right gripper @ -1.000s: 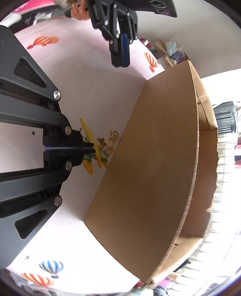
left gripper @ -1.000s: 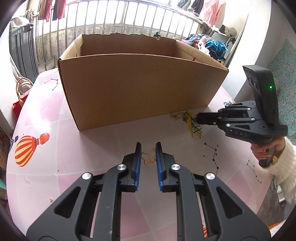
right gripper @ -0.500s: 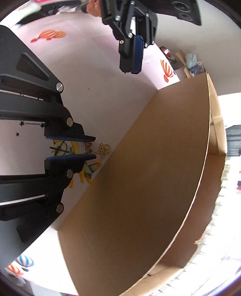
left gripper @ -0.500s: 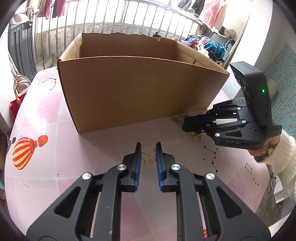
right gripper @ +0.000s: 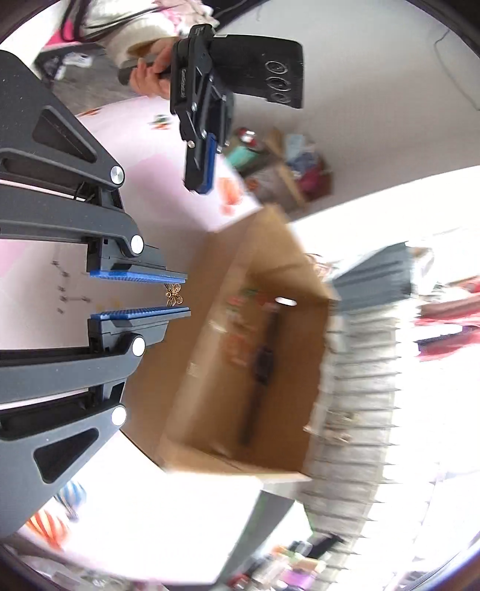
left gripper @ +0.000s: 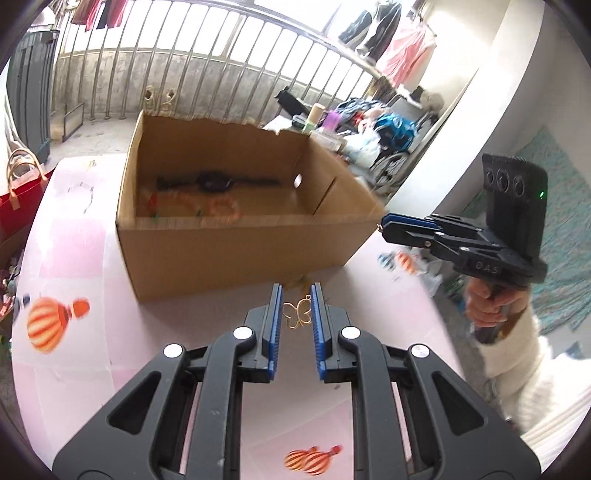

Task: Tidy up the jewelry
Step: 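Carry both gold pieces over the box and open both tools to drop them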

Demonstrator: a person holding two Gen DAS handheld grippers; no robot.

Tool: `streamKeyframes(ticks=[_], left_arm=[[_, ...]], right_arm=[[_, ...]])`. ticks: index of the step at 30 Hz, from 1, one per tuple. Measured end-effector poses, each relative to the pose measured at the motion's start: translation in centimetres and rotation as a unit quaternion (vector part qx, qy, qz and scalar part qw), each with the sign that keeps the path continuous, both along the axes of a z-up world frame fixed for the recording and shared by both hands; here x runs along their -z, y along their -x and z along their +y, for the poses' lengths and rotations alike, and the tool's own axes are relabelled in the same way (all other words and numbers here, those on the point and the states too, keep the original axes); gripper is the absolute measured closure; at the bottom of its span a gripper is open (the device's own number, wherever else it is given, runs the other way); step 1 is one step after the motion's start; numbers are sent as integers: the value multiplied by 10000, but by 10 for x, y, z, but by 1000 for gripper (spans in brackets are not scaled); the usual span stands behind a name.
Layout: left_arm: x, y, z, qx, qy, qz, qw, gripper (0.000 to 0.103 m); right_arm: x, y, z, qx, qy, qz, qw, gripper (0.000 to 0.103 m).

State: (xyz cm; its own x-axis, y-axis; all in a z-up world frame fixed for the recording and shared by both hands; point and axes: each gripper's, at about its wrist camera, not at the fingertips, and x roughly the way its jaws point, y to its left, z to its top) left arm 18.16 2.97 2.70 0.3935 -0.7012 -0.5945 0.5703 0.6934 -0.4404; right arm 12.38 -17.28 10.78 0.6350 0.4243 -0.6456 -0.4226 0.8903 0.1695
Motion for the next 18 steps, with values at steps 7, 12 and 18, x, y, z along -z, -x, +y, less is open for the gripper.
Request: streamKeyframes(ticks=[7, 12, 18], left_arm=[[-23, -120, -76, 421, -672, 780, 9938, 89], [27, -207, -140, 314, -1956, 1516, 9684, 89], [84, -246, -181, 470, -2523, 2345, 9376, 89]], right_arm=[[9, -96, -1, 827, 958, 503, 9907, 90], [17, -120, -17, 916, 665, 824, 9902, 90], [29, -141, -8, 769, 918, 1002, 9877, 90]])
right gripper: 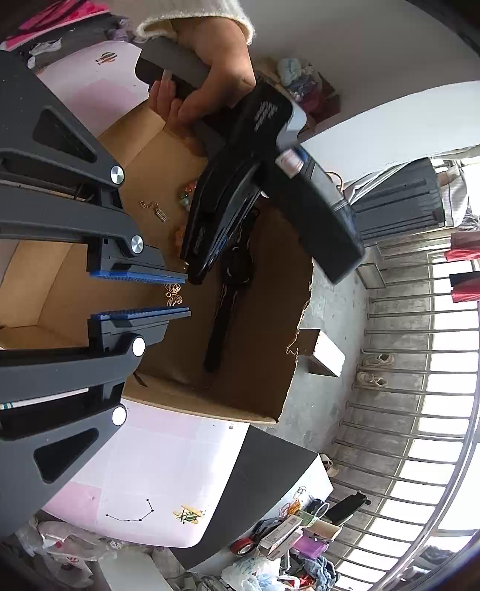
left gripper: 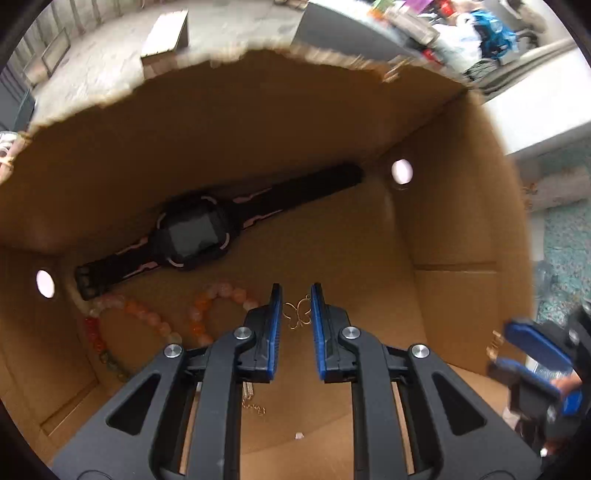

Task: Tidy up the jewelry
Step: 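Carry both gold pieces over the box and open both tools to drop them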

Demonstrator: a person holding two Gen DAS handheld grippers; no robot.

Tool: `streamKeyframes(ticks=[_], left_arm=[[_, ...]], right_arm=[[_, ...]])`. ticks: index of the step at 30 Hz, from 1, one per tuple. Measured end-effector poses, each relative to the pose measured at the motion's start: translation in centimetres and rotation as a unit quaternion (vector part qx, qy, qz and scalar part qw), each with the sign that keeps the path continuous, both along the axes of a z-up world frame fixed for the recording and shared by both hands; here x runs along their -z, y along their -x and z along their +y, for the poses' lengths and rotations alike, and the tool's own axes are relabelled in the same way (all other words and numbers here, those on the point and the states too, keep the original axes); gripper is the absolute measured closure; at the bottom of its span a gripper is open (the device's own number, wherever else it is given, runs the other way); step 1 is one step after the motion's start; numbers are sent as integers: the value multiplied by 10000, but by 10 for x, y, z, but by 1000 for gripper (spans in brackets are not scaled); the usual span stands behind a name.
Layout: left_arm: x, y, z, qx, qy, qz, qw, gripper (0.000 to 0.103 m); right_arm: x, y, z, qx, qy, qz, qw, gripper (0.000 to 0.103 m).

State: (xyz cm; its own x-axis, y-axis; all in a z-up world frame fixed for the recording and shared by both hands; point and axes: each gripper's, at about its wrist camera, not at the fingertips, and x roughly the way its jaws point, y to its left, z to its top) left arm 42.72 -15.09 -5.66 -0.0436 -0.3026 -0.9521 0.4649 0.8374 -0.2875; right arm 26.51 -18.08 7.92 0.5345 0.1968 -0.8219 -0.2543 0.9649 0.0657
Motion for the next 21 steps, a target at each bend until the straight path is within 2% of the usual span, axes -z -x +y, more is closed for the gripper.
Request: streamKeyframes(ticks=[3, 4, 5, 7, 10, 13, 14, 16, 19, 21], left_arm=[[8, -1, -7, 43, -112, 53, 9999, 86], [8, -2, -6, -33, -109, 84, 9999, 81], [7, -2, -5, -111, -20, 107, 9999, 72], [-2, -3, 2, -295, 41, -42, 9995, 71], [-24, -1, 20, -598, -51, -332, 9976, 71], [-67, 19, 42, -732, -3, -1173, 9904, 71], [-80, 26, 48, -734, 60, -1358, 9880, 71], [-103, 50, 62, -767, 425, -1563, 9838, 71], [-121, 80, 86, -644, 858, -1760, 9785, 71], [-134, 114, 100, -508, 1087, -1997, 9725, 71]], right_arm=[[4, -5, 4, -89, 103, 158, 9998, 90], [4, -6, 5, -90, 172, 170, 9997, 90], [5, -7, 6, -114, 184, 208, 9995, 90], [6, -10, 6, -138, 135, 295, 9994, 90], [15, -18, 13, -170, 197, 573, 9980, 90], [33, -39, 26, -252, 314, 1193, 9920, 90], [43, -51, 30, -208, 318, 1518, 9877, 90], [59, -66, 34, 35, 588, 1893, 9801, 90], [78, -83, 39, 155, 797, 2271, 9705, 90], [87, -89, 37, 192, 558, 2584, 9642, 89]])
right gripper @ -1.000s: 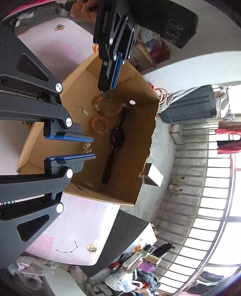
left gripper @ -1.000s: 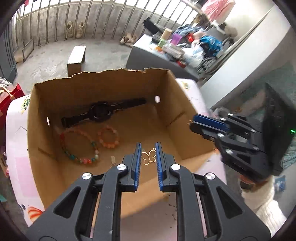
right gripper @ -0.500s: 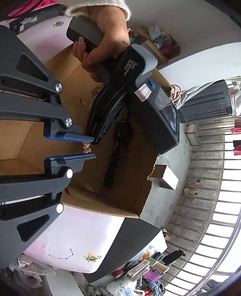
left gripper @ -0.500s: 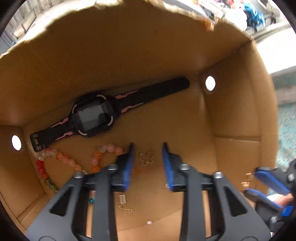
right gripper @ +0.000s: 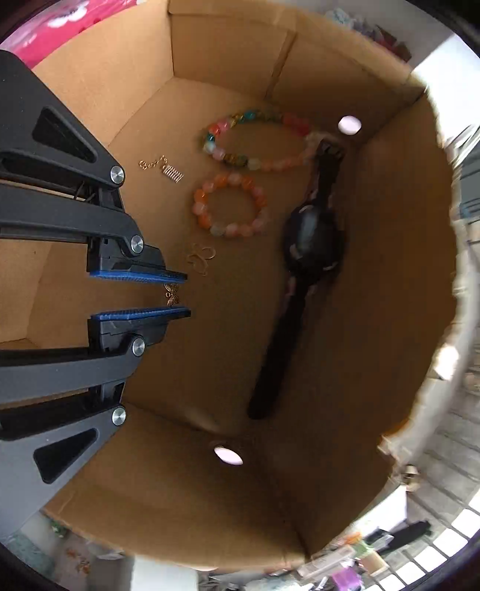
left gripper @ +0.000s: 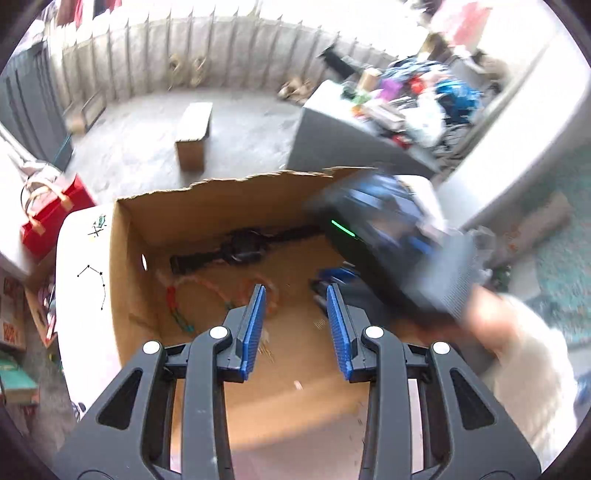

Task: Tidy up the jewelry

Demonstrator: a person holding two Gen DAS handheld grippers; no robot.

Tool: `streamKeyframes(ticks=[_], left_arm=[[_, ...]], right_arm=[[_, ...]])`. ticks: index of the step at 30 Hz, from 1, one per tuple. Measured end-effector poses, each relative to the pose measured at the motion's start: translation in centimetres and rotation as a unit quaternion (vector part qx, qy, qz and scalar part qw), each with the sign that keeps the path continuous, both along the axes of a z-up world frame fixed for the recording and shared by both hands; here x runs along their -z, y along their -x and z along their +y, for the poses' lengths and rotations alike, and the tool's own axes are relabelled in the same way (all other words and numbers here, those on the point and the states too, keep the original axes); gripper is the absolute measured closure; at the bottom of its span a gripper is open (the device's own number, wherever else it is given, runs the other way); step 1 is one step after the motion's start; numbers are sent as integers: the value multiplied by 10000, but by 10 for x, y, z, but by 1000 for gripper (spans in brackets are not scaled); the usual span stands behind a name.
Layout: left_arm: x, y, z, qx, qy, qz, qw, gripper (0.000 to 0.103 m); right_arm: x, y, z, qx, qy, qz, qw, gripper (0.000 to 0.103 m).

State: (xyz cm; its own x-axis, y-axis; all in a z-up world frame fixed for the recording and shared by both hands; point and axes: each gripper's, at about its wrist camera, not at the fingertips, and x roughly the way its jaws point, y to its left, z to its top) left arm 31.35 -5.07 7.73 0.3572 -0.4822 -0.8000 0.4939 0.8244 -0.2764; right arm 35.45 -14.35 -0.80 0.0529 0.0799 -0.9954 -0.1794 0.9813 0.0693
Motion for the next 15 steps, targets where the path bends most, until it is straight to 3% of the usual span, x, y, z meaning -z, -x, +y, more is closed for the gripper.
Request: streamKeyframes(ticks=[4, 7, 9, 11, 13, 15], left_arm=[[-17, 55, 26, 286, 382, -88, 9988, 71], [-21, 82, 37, 417, 629, -23, 9971, 70], [-3, 100, 38, 458, 683, 5, 9966, 70], [29, 110, 30, 568, 484, -66, 9972, 70], [60, 118, 19, 732, 121, -416, 9964, 71], [90, 126, 3, 1057, -204, -893, 9902, 71]], right_arm=[[1, 0, -1, 0, 107, 68, 9999, 69], [-23, 13, -9, 133, 122, -565, 9982, 69], [-55, 40, -14, 144, 44, -1372, 9904, 69], [-83, 75, -14, -100, -194, -2051, 9785, 65], [-101, 112, -15, -325, -427, -2513, 9664, 62], [-112, 148, -21, -304, -662, -2822, 9566, 60]])
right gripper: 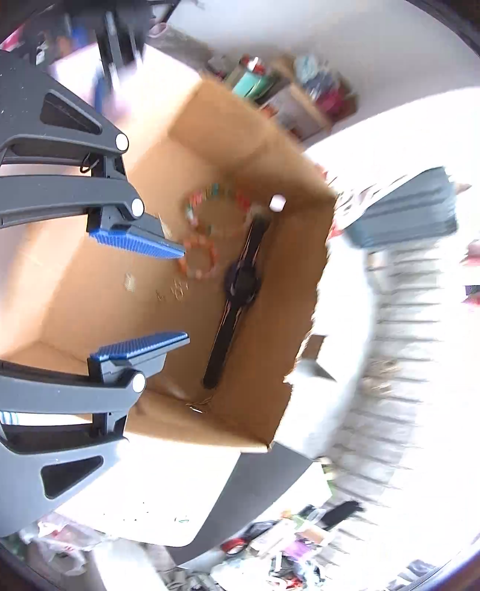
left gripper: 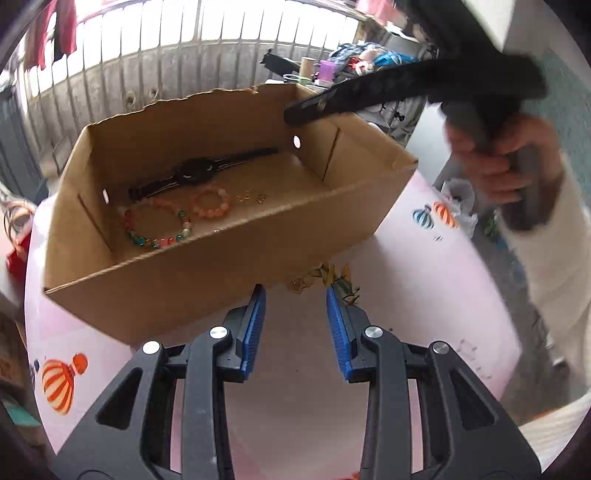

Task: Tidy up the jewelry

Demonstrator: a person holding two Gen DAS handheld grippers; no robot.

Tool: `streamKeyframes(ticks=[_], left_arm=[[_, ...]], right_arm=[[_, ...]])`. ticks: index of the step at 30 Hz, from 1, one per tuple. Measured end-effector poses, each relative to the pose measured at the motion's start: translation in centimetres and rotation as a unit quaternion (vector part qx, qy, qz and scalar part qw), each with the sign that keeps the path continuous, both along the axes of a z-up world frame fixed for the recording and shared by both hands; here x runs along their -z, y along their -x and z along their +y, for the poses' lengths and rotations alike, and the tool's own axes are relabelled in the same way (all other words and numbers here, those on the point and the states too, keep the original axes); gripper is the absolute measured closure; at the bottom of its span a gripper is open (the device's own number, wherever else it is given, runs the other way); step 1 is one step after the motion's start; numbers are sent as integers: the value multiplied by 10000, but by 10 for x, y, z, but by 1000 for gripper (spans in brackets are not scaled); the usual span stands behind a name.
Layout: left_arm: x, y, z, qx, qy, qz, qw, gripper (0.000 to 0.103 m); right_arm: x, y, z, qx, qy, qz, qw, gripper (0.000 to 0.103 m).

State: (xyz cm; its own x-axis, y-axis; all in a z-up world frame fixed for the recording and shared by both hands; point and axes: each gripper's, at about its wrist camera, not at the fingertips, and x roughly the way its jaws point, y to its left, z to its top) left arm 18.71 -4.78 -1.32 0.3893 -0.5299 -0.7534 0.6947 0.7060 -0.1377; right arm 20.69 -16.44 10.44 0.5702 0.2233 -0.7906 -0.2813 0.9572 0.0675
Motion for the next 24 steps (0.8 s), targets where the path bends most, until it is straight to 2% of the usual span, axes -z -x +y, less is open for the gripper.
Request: streamKeyframes(ticks=[3, 6, 8, 10, 11, 13, 15, 17, 19, 24], left_arm=[[25, 2, -19, 225, -305, -462, 9982, 71], [41, -12, -25, 205, -198, -206, 9994, 71], [49, -21, -28, 187, -182, -166, 9995, 77], [55, -31, -31, 140, -170, -141, 9997, 79], [56, -32, -32, 135, -147, -107, 9997, 83], [62, -34, -39, 136, -294, -66, 9995, 86], [63, -31, -42, 105, -360, -198, 9991, 88], [64, -29, -47, 63, -569, -386, 9976, 95], [65, -29, -47, 43, -569, -268, 9980, 102], [67, -25, -28, -143, -317, 228, 9991, 103]], right_arm=[[-8, 35, -16, -35, -365, -206, 9991, 59], [4, 64, -32, -24, -533, -152, 9985, 59], [15, 78, -34, 19, -687, -13, 9976, 59], [31, 85, -43, 107, -766, 149, 9969, 59], [36, 84, -46, 189, -749, 169, 9969, 59], [49, 84, -50, 285, -779, 277, 9962, 59], [62, 86, -53, 347, -952, 423, 9940, 59], [74, 85, -54, 376, -1058, 557, 9921, 59], [82, 82, -50, 353, -1118, 638, 9911, 59], [95, 85, -40, 139, -1110, 778, 9907, 59]])
